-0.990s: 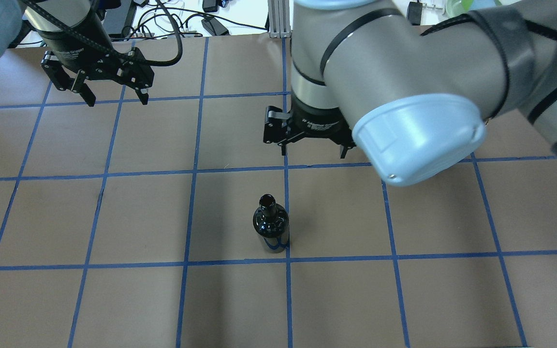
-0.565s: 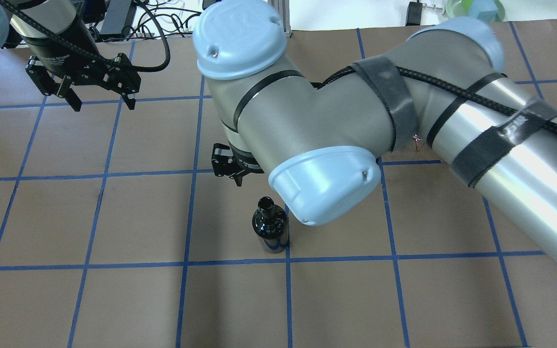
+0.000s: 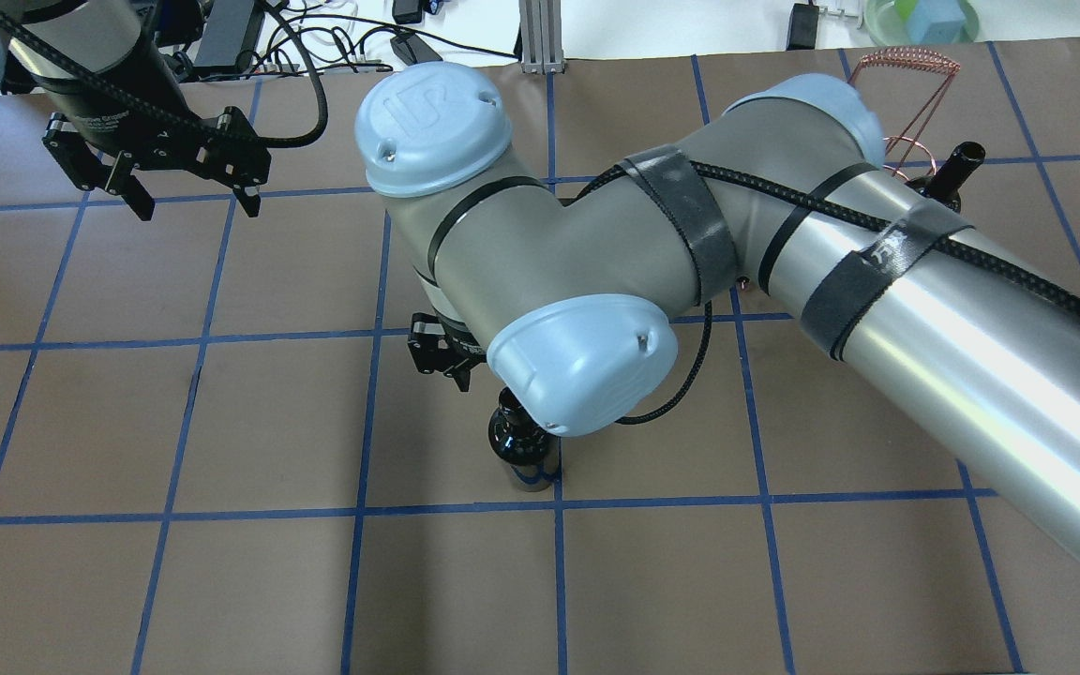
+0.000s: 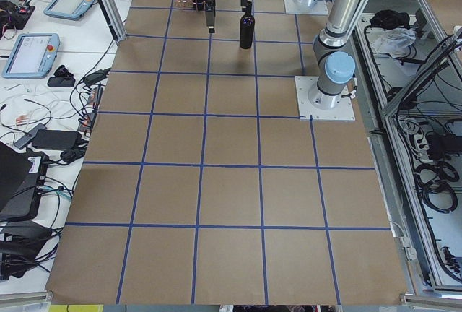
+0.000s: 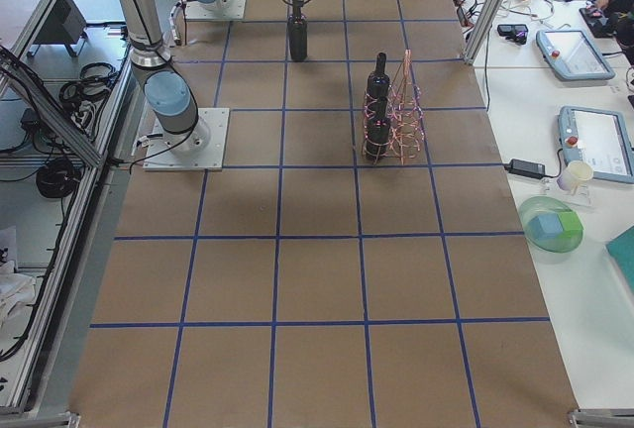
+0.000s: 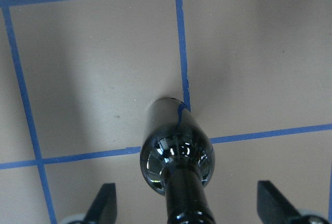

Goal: Place wine into wine basket

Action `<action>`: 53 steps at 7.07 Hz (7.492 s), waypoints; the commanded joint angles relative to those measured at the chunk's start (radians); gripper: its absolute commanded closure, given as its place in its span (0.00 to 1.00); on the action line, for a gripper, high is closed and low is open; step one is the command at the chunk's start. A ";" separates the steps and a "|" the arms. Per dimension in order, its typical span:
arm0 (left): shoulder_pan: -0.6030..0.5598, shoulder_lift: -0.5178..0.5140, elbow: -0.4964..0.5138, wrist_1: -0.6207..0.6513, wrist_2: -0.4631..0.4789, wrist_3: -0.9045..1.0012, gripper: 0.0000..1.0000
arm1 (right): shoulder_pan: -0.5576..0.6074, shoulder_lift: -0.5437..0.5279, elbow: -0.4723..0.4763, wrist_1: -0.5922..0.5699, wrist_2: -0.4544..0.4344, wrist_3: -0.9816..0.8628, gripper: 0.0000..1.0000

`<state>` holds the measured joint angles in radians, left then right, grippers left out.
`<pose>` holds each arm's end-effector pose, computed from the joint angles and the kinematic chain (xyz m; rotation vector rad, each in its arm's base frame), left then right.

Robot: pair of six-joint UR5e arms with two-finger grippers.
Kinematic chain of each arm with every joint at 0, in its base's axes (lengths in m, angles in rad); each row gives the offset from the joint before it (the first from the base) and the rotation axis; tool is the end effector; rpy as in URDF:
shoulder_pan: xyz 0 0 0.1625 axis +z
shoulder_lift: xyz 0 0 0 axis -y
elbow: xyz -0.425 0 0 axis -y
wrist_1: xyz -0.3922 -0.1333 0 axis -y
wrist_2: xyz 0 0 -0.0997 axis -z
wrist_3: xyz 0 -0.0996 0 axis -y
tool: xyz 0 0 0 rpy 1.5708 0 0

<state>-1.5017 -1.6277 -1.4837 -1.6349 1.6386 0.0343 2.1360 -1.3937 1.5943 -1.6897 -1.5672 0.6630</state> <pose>-0.0909 -0.5200 0.4960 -0.0517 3.0747 0.0575 0.4077 -0.3933 0.3953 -0.1515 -3.0919 -0.1066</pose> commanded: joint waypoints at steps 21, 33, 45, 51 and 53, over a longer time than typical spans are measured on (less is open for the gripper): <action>-0.002 0.015 -0.029 0.003 0.007 0.004 0.00 | -0.025 0.009 -0.007 0.027 0.036 -0.054 0.44; -0.002 0.015 -0.029 0.003 0.007 0.004 0.00 | -0.092 -0.052 0.007 -0.009 0.049 -0.108 0.81; -0.005 0.015 -0.038 0.007 0.010 0.004 0.00 | -0.738 -0.010 -0.310 0.240 -0.022 -0.839 0.83; -0.005 0.015 -0.040 0.007 0.010 0.004 0.00 | -0.738 0.059 -0.318 0.130 -0.042 -0.925 0.83; -0.005 0.015 -0.040 0.007 0.010 0.004 0.00 | -0.738 0.061 -0.310 0.130 -0.040 -0.951 0.83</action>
<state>-1.5063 -1.6122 -1.5232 -1.6276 1.6490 0.0383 1.3976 -1.3350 1.2813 -1.5585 -1.6078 -0.2684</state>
